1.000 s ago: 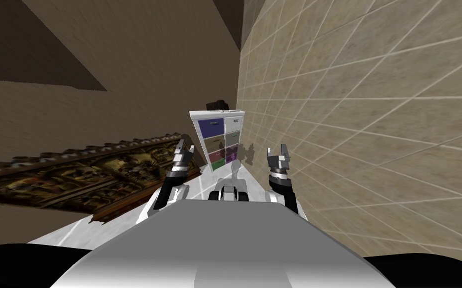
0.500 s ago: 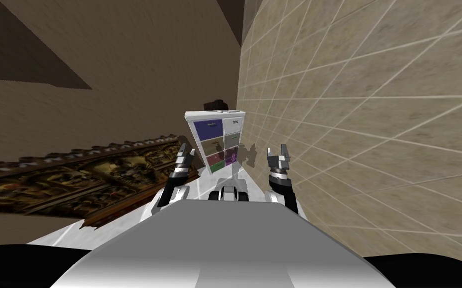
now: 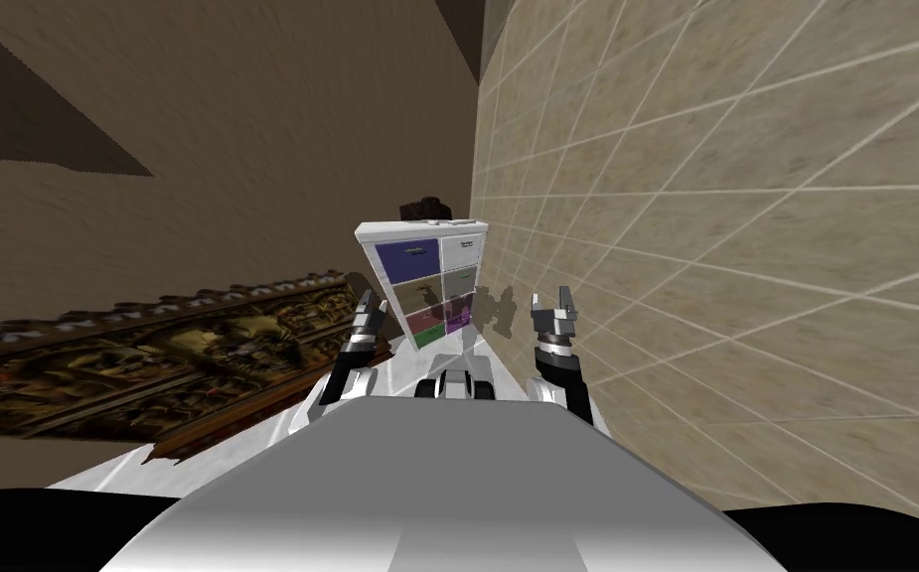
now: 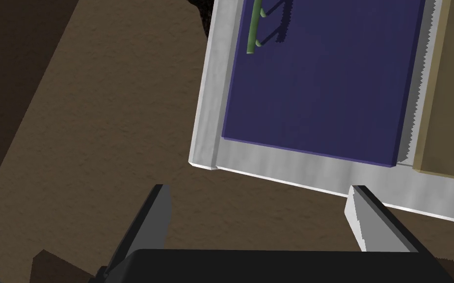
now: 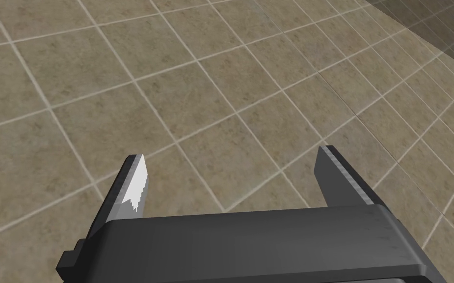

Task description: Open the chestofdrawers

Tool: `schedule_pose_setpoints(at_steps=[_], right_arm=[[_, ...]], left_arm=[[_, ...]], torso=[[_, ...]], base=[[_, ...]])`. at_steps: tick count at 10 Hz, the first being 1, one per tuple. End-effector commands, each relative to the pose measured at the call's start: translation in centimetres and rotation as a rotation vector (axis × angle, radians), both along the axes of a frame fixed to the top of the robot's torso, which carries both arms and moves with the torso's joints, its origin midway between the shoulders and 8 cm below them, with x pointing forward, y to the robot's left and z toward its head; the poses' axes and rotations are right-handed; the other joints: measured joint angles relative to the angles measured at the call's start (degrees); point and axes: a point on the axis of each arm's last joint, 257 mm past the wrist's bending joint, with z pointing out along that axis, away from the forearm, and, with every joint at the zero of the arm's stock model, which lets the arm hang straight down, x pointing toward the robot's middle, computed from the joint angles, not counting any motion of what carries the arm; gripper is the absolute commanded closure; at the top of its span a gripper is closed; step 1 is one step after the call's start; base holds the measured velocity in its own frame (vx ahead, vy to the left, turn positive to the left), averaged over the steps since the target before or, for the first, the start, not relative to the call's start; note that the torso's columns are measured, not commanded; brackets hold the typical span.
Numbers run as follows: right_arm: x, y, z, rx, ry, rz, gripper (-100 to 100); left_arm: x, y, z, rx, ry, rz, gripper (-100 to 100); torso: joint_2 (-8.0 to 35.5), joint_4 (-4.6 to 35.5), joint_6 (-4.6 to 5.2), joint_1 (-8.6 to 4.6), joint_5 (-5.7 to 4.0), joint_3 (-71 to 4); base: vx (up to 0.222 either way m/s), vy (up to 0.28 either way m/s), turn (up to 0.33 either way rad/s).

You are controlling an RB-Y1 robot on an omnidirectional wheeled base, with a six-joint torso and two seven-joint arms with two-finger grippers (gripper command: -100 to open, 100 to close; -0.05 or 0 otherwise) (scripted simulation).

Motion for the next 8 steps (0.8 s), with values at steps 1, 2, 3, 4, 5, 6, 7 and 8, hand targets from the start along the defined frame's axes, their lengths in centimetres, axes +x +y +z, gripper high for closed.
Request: schedule_pose_setpoints(at_steps=[1,2,3,4,5,6,7,8], right_arm=[[0.0,0.0,0.0,0.0,0.0,0.0,0],[0.0,0.0,0.0,0.0,0.0,0.0,0],[0.0,0.0,0.0,0.0,0.0,0.0,0],[0.0,0.0,0.0,0.0,0.0,0.0,0],[0.0,0.0,0.0,0.0,0.0,0.0,0],[0.0,0.0,0.0,0.0,0.0,0.0,0],[0.0,0.0,0.0,0.0,0.0,0.0,0],[0.0,0.0,0.0,0.0,0.0,0.0,0]], left_arm=[[0.5,1.5,-2.7,-0.014,0.048,0.02,-100],[0.6,1.8,-3.4,-0.016,0.058,0.024,-100],[0.7,2.2,-4.0,-0.019,0.069,0.029,-100],[0.8,2.6,-4.7,-0.023,0.08,0.035,-100],[0.9,3.0,-5.4,-0.029,0.092,0.041,-100],[0.9,3.4,-6.1,-0.035,0.104,0.048,-100],[1.0,3.9,-6.9,-0.042,0.116,0.056,-100],[1.1,4.3,-7.7,-0.05,0.129,0.064,-100]], torso=[[-0.1,-0.03,0.0,-0.04,0.0,-0.06],[-0.2,-0.05,0.0,-0.1,-0.03,-0.12],[-0.15,-0.05,0.0,-0.14,-0.04,-0.1],[-0.01,-0.01,0.01,-0.07,-0.02,-0.02],[0.06,0.02,0.0,0.0,0.0,0.04],[0.08,0.02,0.0,-0.05,-0.01,0.05],[0.02,0.01,0.0,-0.14,-0.04,0.02],[-0.01,0.0,0.0,-0.1,-0.03,-0.01]], base=[[0.166,-0.067,0.056],[0.168,-0.075,0.043],[0.141,-0.063,0.033],[0.129,-0.045,0.027],[0.119,-0.056,0.037],[0.12,-0.077,0.037],[0.116,-0.07,0.041],[0.116,-0.08,0.041]])
